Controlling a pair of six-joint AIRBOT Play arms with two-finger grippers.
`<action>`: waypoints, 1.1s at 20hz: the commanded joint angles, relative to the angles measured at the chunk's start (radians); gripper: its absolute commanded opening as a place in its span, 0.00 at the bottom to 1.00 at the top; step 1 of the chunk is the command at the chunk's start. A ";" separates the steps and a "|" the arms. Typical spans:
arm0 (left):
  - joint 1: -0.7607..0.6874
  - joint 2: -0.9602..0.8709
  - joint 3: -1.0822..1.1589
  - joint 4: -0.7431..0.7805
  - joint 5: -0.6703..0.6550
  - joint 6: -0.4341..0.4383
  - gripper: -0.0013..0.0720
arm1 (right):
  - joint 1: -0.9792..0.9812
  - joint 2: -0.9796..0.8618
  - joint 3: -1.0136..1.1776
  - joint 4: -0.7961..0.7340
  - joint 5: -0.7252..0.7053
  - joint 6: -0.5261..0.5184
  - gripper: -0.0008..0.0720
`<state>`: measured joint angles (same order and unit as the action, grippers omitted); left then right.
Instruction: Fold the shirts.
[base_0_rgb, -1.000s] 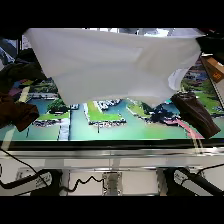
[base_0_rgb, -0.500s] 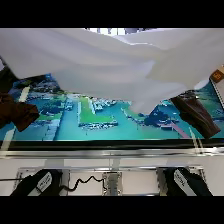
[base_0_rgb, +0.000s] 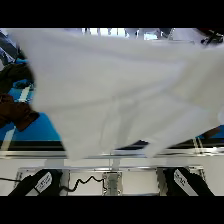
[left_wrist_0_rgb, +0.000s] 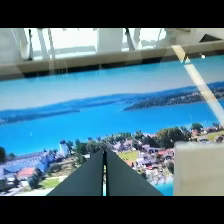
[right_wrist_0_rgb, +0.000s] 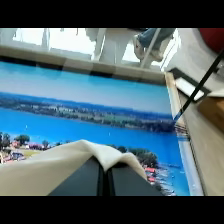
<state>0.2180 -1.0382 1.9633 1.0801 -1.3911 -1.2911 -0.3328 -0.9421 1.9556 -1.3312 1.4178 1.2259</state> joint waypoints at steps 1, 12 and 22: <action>-0.001 -0.164 -0.023 -0.106 -0.015 0.010 0.03 | 0.000 -0.155 -0.057 0.038 0.019 0.033 0.05; -0.128 -0.672 -0.025 -0.255 0.004 0.059 0.04 | 0.109 -0.565 -0.216 0.201 -0.215 -0.003 0.05; -0.319 -0.687 -0.094 -0.392 0.025 0.022 0.53 | 0.115 -0.567 -0.216 0.155 -0.269 0.004 0.05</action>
<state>-0.0597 -1.7206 1.9003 0.7567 -1.3689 -1.2594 -0.2195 -1.5070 1.7405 -1.1587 1.1599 1.2312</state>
